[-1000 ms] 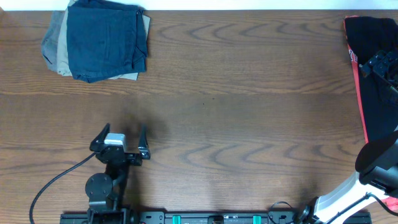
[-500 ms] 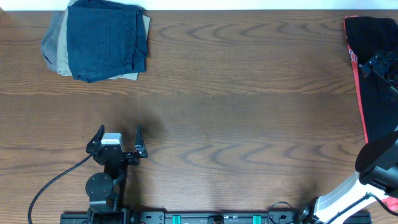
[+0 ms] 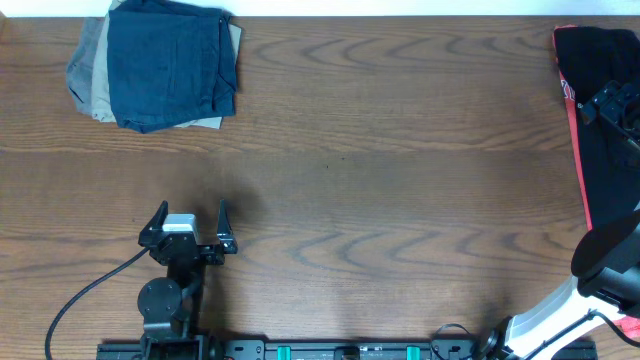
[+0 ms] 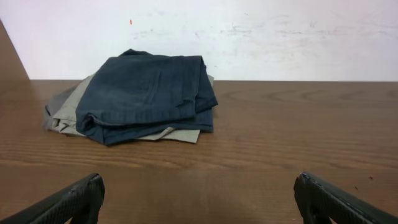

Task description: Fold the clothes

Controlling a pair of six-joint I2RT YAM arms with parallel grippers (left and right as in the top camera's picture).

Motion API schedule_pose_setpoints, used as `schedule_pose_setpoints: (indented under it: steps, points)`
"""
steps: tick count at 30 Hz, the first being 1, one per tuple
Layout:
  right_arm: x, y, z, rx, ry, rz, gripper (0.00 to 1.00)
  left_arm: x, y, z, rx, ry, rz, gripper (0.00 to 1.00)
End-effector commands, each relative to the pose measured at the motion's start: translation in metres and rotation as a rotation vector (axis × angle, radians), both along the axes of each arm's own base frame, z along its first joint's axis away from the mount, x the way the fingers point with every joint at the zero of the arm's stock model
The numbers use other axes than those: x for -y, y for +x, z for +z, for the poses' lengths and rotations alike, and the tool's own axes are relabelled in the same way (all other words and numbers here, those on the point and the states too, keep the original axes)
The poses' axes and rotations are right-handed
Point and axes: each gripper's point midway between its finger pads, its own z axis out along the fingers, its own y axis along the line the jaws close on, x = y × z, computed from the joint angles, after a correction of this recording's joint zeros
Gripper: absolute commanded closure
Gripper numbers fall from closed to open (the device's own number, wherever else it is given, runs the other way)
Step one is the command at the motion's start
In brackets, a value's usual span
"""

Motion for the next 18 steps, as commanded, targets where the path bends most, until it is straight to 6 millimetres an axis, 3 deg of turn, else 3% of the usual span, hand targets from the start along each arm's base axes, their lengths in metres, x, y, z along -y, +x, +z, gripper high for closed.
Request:
schedule_pose_setpoints:
  steps: [1, 13, 18]
  points:
    - [0.003, 0.0, -0.001, -0.002, -0.005, -0.016, 0.01, -0.003, -0.001, -0.016, -0.044, 0.002, 0.016, 0.02]
    - [0.003, 0.0, 0.0, 0.0, -0.006, -0.015, 0.01, -0.003, -0.001, -0.016, -0.044, 0.002, 0.016, 0.02]
    - [-0.003, -0.001, 0.017, 0.04, -0.025, -0.004, 0.01, -0.003, -0.001, -0.016, -0.044, 0.002, 0.016, 0.02]
